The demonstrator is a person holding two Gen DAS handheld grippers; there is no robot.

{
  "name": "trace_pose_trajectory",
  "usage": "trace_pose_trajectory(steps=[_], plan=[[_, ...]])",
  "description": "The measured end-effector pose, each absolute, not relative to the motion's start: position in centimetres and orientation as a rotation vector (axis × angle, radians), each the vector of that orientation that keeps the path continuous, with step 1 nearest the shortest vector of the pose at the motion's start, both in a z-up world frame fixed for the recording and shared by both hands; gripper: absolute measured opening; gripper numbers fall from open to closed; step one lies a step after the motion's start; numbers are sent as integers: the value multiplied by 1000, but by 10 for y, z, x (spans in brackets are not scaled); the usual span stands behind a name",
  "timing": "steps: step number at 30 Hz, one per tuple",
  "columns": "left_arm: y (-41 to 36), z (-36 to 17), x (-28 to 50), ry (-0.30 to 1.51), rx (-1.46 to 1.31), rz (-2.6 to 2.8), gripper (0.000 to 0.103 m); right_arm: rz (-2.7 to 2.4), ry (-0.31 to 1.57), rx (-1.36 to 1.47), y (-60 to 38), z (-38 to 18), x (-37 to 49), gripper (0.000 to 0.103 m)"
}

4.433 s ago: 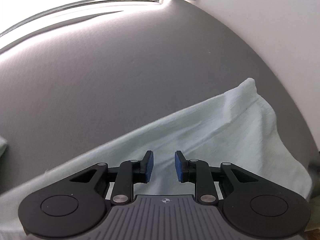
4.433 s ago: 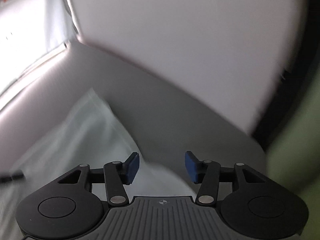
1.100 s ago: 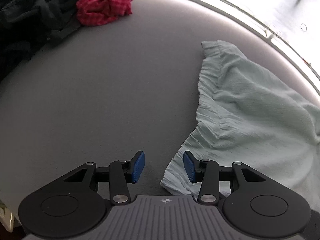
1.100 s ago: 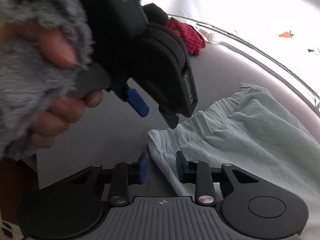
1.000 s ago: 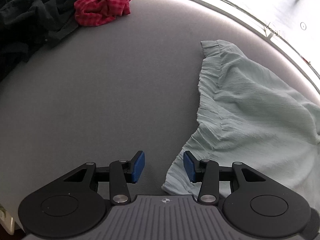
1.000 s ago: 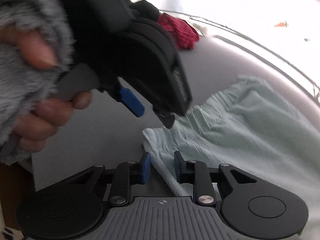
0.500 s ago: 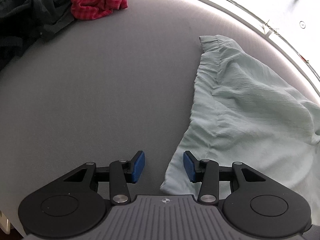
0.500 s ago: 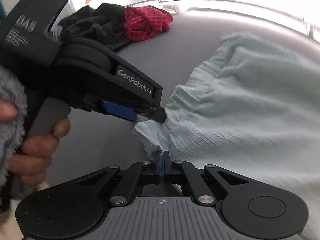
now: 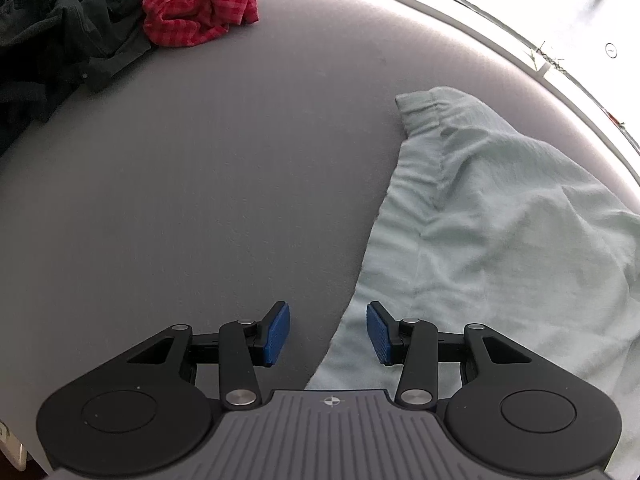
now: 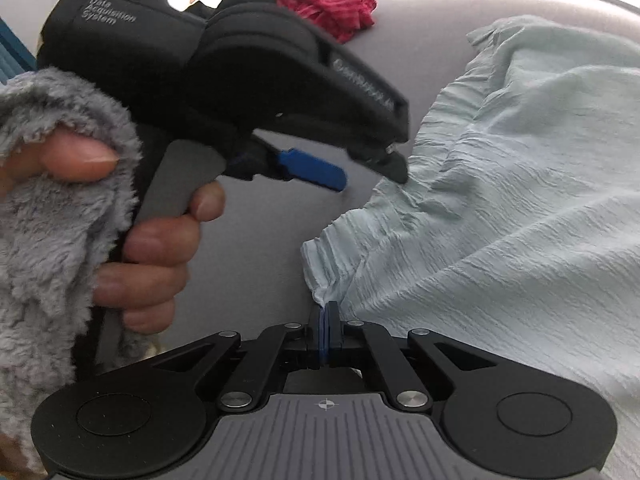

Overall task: Fold clothes
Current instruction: 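Lift the ruffled hem with the right gripper over the garment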

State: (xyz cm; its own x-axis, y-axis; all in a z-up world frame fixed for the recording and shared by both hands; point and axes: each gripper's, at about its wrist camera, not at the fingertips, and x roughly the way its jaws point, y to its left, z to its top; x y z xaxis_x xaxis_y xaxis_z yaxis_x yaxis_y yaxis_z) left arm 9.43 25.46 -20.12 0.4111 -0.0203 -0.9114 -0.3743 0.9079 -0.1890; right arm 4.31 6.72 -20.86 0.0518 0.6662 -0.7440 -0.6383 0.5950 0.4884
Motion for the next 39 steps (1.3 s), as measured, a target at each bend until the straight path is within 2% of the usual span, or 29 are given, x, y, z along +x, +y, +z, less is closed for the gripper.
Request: trace_pose_trajectory(steps=[4, 6, 9, 10, 16, 20, 22, 25, 32, 34, 35, 39], plan=[[253, -197, 102, 1123, -381, 240, 48, 1026, 1172, 43, 64, -209, 34, 4], [250, -193, 107, 1109, -368, 244, 48, 1035, 1180, 89, 54, -207, 37, 10], [240, -187, 117, 1087, -344, 245, 48, 1015, 1176, 135, 26, -193, 51, 51], [235, -184, 121, 1078, -336, 241, 48, 1001, 1148, 149, 7, -181, 59, 54], [190, -173, 152, 1042, -257, 180, 48, 777, 985, 314, -123, -121, 115, 61], [135, -167, 175, 1021, -227, 87, 48, 378, 867, 375, -240, -104, 167, 61], [112, -165, 182, 1016, -223, 53, 48, 63, 860, 461, -318, -114, 195, 61], [69, -164, 192, 1005, -182, -4, 48, -109, 871, 569, -378, -132, 212, 61], [15, -179, 208, 1071, -181, 16, 48, 51, 1021, 721, -406, -177, 252, 59], [15, -182, 211, 1084, -205, 41, 48, 58, 1037, 733, -395, -196, 264, 30], [16, -183, 211, 1088, -207, 57, 48, 60, 1031, 739, -391, -201, 267, 5], [20, -177, 209, 1078, -237, 70, 48, 190, 929, 634, -370, -190, 272, 4]])
